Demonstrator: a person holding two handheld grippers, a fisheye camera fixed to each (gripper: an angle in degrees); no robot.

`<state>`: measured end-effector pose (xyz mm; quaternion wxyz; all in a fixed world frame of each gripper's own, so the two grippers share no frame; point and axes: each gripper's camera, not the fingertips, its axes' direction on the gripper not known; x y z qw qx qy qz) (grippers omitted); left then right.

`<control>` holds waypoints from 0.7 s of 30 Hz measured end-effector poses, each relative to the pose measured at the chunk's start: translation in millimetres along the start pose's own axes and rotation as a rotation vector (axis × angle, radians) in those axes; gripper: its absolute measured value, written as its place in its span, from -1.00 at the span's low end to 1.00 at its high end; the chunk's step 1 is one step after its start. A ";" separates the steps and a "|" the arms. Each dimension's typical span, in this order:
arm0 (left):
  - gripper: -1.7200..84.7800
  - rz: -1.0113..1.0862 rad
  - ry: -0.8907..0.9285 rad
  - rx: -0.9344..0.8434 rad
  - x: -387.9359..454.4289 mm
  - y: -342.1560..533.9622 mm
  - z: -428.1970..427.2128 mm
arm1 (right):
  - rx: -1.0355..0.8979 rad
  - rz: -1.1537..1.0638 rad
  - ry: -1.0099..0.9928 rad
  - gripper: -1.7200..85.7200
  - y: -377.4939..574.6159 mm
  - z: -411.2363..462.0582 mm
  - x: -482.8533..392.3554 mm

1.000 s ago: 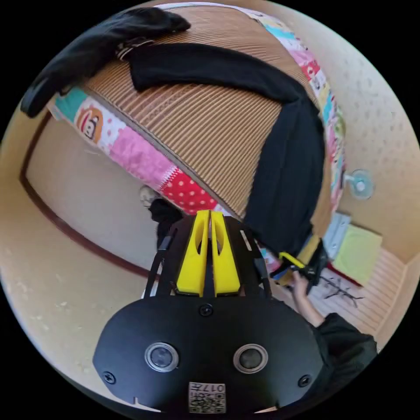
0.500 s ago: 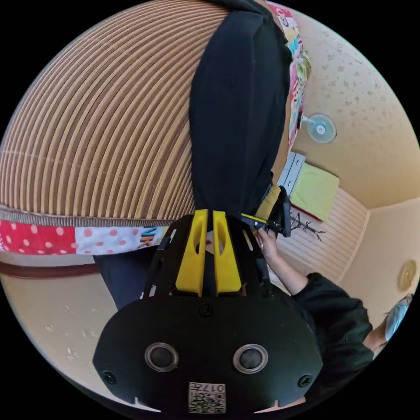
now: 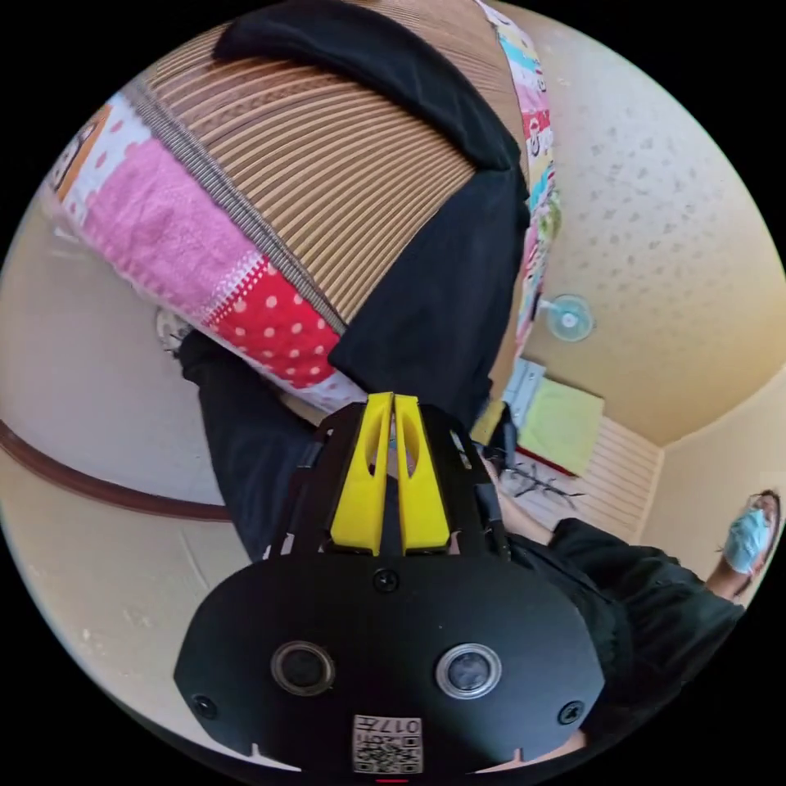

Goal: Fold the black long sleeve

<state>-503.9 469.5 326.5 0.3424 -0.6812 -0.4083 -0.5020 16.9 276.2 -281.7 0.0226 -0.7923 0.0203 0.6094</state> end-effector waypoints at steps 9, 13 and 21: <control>-0.85 -0.038 -0.284 0.069 33.9 -37.2 40.9 | -0.073 -0.012 -0.038 -0.95 -16.1 -25.9 12.3; -0.94 0.065 -0.394 -0.061 48.2 -35.7 49.9 | -0.111 -0.027 -0.017 -0.96 -11.2 -29.7 4.0; -0.96 -0.180 -0.469 -0.072 11.8 9.7 10.7 | -0.457 -0.199 0.191 -0.96 23.1 29.3 -42.1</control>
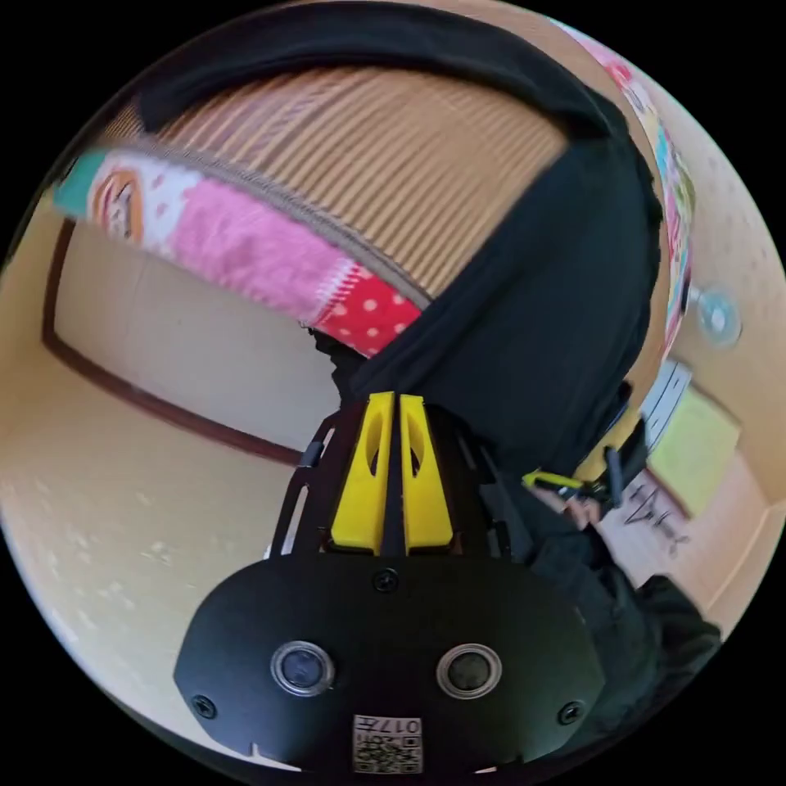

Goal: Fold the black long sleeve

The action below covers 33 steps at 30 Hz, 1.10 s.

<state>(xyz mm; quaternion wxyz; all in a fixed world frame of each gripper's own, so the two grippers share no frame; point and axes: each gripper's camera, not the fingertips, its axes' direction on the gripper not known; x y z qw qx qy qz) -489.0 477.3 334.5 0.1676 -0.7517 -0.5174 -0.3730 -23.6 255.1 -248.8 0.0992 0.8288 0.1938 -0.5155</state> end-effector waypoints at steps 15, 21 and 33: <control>-0.83 -0.637 0.877 0.481 -77.2 -83.2 -25.0 | 0.134 0.098 -0.285 -0.95 25.4 -88.4 0.7; -0.87 -0.627 0.883 0.599 -57.5 -58.1 -31.0 | 0.181 -0.019 -0.268 -0.95 -5.5 -110.7 -9.9; -0.85 0.755 0.197 0.879 436.5 42.5 -115.8 | 0.245 -0.086 -0.366 -0.95 -8.5 -121.9 19.4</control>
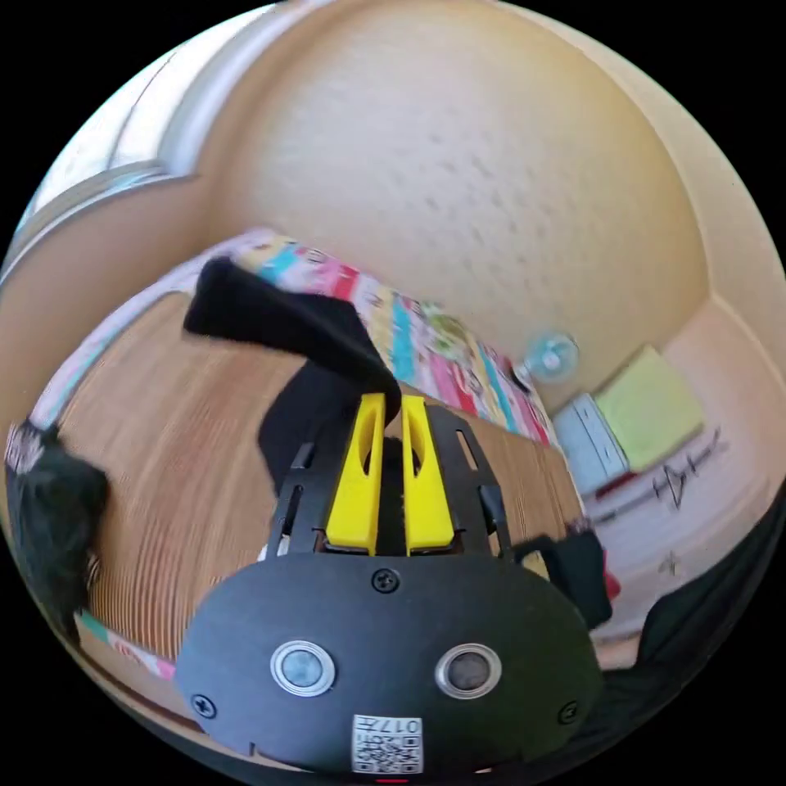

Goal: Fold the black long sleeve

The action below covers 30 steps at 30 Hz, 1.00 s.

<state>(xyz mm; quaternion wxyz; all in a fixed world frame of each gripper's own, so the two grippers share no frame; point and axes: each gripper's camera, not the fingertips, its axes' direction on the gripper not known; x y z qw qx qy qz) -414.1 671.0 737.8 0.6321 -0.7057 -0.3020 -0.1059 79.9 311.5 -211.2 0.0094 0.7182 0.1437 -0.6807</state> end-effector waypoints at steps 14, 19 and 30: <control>-0.69 -0.335 -0.137 -0.302 -55.1 124.4 162.9 | 0.447 -0.091 0.020 -0.91 -19.3 -144.7 4.6; -0.67 -0.343 -0.219 -0.325 -91.2 119.9 204.3 | 0.702 -0.089 0.097 -0.82 -84.9 -200.8 -15.9; -0.82 -0.357 0.001 -0.237 -125.8 128.2 213.0 | 1.000 -0.107 0.161 -0.89 -97.7 -211.6 -72.1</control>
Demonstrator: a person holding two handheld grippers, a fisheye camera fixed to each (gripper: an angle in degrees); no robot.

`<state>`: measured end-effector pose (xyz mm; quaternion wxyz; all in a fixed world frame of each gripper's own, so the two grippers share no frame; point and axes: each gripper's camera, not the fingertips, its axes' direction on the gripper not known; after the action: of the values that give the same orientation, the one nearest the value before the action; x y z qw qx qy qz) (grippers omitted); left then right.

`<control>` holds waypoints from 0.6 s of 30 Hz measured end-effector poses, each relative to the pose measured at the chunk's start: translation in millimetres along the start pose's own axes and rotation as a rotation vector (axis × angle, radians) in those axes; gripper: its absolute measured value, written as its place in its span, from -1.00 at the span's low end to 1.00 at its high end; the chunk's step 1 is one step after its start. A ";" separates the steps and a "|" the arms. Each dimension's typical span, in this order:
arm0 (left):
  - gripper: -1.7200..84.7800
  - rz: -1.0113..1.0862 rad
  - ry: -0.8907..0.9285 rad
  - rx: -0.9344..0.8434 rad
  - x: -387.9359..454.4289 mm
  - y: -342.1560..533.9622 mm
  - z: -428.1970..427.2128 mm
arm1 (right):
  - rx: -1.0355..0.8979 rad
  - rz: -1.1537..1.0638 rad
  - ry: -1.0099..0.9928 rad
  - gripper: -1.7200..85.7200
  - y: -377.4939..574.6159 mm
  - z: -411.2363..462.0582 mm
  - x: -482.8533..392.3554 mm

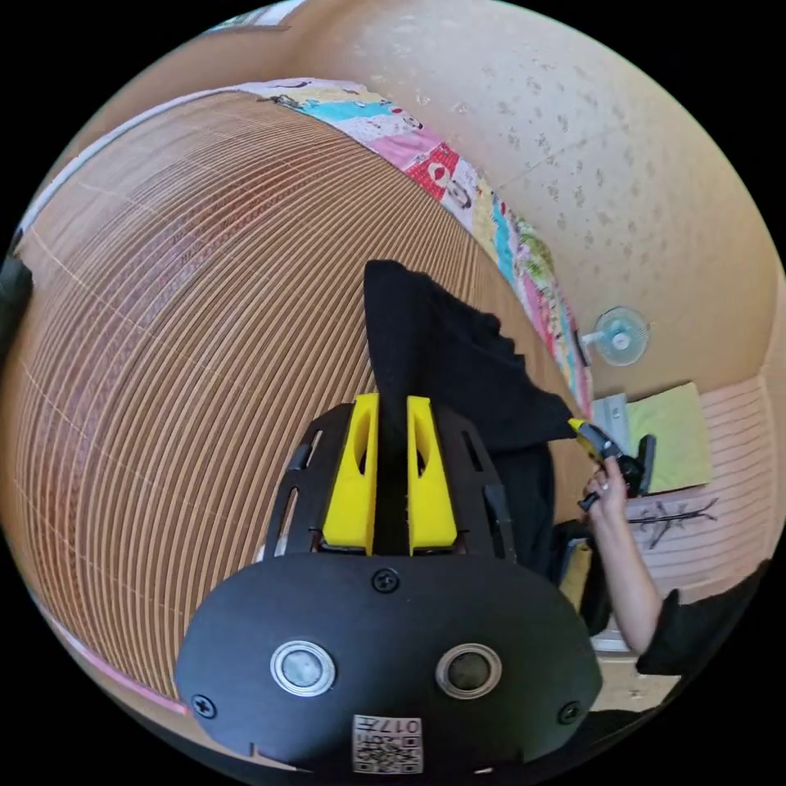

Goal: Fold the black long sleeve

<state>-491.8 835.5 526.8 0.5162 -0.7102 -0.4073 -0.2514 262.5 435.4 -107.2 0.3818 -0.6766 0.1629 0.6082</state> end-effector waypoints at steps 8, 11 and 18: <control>-0.84 -0.216 0.191 -0.044 -74.7 -31.5 0.2 | -0.249 0.041 0.108 -0.92 73.6 43.1 6.3; -0.82 -0.182 0.114 -0.033 -57.8 -37.4 -8.4 | -0.147 0.048 0.031 -0.93 98.5 23.2 -8.1; -0.90 0.237 -0.197 -0.045 52.6 9.3 -5.4 | -0.247 0.036 0.177 -0.95 170.7 69.5 -63.6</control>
<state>-455.1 845.9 564.7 0.4837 -0.7859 -0.3636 -0.1272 84.0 357.7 -99.1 0.2690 -0.7664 0.1321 0.5682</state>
